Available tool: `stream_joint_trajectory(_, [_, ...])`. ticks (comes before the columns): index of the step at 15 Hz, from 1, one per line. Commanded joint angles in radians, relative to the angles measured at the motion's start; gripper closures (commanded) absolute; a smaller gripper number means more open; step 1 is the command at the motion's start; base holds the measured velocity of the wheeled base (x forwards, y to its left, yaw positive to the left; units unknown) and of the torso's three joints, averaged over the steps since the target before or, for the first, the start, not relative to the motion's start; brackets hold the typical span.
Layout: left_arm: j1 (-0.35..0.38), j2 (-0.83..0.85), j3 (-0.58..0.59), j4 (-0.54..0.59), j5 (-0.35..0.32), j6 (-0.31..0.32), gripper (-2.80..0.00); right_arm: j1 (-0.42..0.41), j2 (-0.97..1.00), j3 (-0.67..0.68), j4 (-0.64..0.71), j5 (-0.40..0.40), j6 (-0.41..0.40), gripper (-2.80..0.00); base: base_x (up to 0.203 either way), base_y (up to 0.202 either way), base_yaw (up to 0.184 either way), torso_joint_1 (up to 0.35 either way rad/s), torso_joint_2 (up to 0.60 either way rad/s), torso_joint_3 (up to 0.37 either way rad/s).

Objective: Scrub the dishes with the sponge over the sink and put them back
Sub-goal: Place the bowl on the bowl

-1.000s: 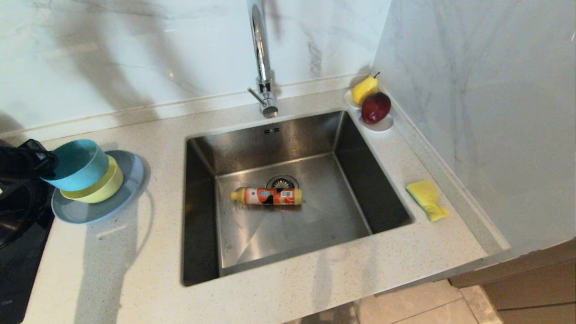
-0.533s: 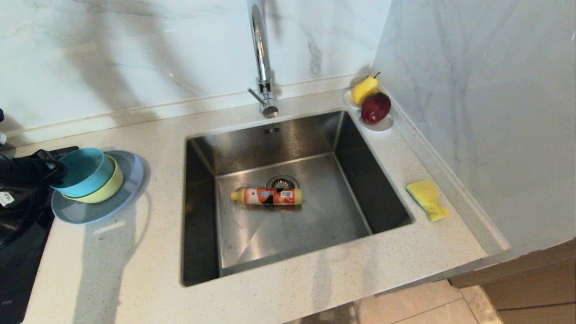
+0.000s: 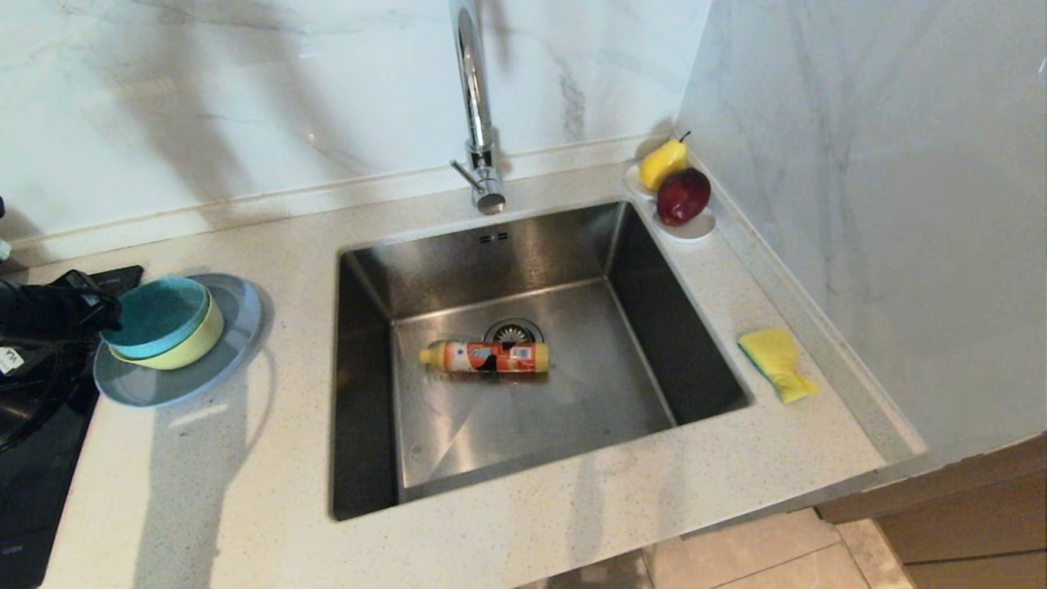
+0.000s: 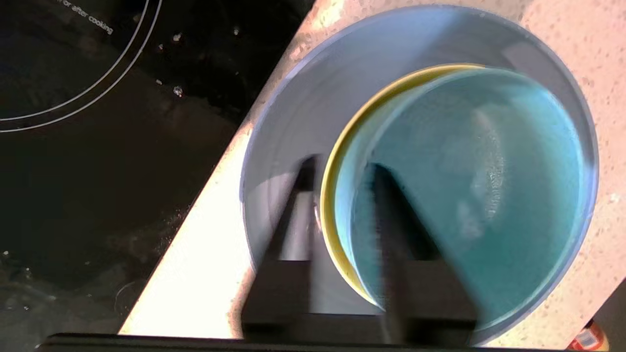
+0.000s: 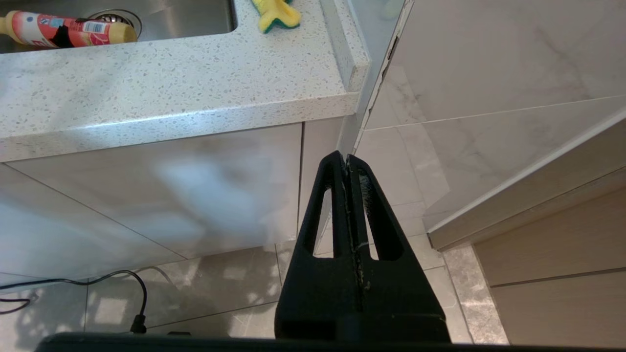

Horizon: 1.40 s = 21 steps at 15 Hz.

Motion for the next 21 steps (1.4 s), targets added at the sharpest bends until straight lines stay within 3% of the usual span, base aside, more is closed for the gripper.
stream_joint_trajectory(1, [0.0, -0.009, 0.001, 0.004, -0.001, -0.002, -2.8, 0.0, 0.001, 0.0, -0.001, 0.0, 0.0, 0.0, 0.0, 0.0, 0.0, 0.0, 0.0, 0.0])
stream_joint_trajectory(6, [0.0, -0.099, -0.084, 0.073, -0.019, -0.02, -2.8, 0.0, 0.0, 0.0, -0.001, 0.0, 0.0, 0.0, 0.0, 0.0, 0.0, 0.0, 0.0, 0.0])
stream_joint_trajectory(8, [0.0, -0.149, -0.129, 0.143, -0.08, -0.021, -2.71, 0.0, 0.0, 0.0, -0.001, 0.0, 0.0, 0.0, 0.0, 0.0, 0.0, 0.0, 0.0, 0.0])
stream_joint_trajectory(9, [-0.004, -0.161, -0.137, 0.159, -0.111, -0.007, 0.0, 0.0, 0.001, 0.0, -0.001, 0.0, 0.0, 0.0, 0.0, 0.0, 0.0, 0.0, 0.0, 0.0])
stream_joint_trajectory(10, [-0.021, -0.161, -0.137, 0.161, -0.122, 0.018, 0.0, 0.0, 0.0, 0.0, -0.001, 0.0, 0.0, 0.0, 0.0, 0.0, 0.0, 0.0, 0.0, 0.0])
stream_joint_trajectory(13, [-0.051, -0.169, -0.116, 0.152, -0.202, 0.231, 0.0, 0.0, 0.0, 0.0, -0.001, 0.0, 0.0, 0.0, 0.0, 0.0, 0.0, 0.0, 0.0, 0.0])
stream_joint_trajectory(15, [-0.107, -0.204, -0.109, 0.15, -0.227, 0.309, 0.0, 0.0, 0.0, 0.0, -0.001, 0.0, 0.0, 0.0, 0.0, 0.0, 0.0, 0.0, 0.0, 0.0])
stream_joint_trajectory(18, [-0.214, -0.251, -0.029, 0.068, -0.139, 0.402, 0.0, 0.0, 0.001, 0.0, -0.001, 0.0, 0.0, 0.0, 0.0, 0.0, 0.0, 0.0, 0.0, 0.0])
stream_joint_trajectory(19, [-0.257, -0.265, 0.031, -0.031, -0.07, 0.421, 0.0, 0.0, 0.0, 0.0, -0.001, 0.0, 0.0, 0.0, 0.0, 0.0, 0.0, 0.0, 0.0, 0.0])
stream_joint_trajectory(21, [-0.317, -0.351, 0.198, -0.22, -0.004, 0.436, 0.0, 0.0, 0.0, 0.0, -0.001, 0.0, 0.0, 0.0, 0.0, 0.0, 0.0, 0.0, 0.0, 0.0])
